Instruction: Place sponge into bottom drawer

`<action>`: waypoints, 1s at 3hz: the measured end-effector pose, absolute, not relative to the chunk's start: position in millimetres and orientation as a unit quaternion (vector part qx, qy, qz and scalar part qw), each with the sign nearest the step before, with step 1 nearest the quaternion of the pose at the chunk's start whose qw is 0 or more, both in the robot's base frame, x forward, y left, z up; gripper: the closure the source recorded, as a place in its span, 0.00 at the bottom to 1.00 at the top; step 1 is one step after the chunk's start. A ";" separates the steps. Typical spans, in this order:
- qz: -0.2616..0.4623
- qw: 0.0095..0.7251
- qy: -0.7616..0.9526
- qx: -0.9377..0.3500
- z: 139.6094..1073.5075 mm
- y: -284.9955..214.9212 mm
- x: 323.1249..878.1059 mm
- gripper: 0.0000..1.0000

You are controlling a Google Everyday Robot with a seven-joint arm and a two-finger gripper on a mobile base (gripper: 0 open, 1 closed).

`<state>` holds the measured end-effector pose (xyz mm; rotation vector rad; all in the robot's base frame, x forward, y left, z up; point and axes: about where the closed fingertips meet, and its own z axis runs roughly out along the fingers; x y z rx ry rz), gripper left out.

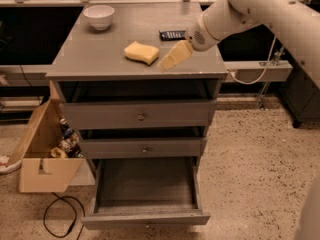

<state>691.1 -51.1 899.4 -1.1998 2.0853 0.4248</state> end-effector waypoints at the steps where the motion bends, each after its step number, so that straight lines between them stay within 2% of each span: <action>1: 0.162 0.355 0.809 -0.441 886.7 -29.6 719.0 0.00; 3: 0.128 0.359 0.818 -0.431 863.4 5.3 764.6 0.00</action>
Offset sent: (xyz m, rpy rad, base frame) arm 0.0869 0.0572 -0.0377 -0.0266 -0.0565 -0.1251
